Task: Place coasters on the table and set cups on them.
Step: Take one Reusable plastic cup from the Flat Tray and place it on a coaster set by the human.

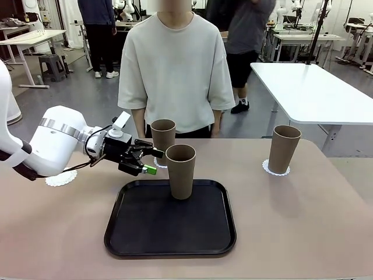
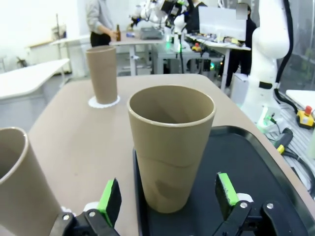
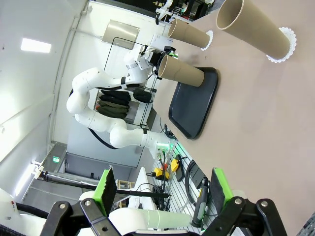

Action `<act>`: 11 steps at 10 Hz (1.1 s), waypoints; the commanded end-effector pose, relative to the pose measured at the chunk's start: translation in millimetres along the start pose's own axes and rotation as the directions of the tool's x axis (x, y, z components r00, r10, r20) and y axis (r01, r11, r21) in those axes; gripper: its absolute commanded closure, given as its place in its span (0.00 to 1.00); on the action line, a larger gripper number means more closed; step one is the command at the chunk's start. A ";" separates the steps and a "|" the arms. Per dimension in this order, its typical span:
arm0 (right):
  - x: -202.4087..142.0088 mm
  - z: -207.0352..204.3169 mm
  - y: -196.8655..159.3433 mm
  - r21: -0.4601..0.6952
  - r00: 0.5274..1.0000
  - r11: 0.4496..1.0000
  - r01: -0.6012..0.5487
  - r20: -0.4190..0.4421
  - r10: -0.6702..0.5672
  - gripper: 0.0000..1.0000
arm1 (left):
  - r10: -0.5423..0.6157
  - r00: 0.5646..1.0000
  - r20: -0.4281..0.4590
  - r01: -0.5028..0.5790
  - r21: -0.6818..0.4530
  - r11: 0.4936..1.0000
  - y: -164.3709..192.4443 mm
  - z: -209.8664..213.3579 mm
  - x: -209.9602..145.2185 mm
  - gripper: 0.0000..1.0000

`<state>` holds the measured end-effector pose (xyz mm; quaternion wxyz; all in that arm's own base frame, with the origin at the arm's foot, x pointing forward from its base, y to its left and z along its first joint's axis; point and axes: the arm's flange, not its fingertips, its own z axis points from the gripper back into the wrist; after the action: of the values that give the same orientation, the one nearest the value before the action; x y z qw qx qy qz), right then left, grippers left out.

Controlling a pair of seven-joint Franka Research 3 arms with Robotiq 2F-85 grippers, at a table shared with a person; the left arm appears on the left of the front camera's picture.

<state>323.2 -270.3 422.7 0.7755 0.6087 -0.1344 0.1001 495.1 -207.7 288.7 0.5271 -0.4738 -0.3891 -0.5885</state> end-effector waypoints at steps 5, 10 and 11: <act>0.4 0.3 2.0 -0.001 1.000 1.000 0.018 0.002 -0.018 0.00 | -0.045 0.998 0.050 0.046 -0.013 0.999 -0.3 -21.0 -22.8 0.00; 0.4 0.3 2.0 -0.001 1.000 1.000 0.018 0.002 -0.018 0.00 | -0.049 0.997 0.053 0.048 0.023 0.999 1.8 -37.3 -38.7 0.00; 0.4 0.3 2.0 -0.001 1.000 1.000 0.018 0.002 -0.018 0.00 | -0.046 0.998 0.048 0.045 0.024 0.999 1.2 -40.9 -38.5 0.00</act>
<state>323.2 -270.3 422.8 0.7755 0.6087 -0.1344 0.1001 488.9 -228.7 245.0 0.5136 -0.4857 -0.4015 -0.5823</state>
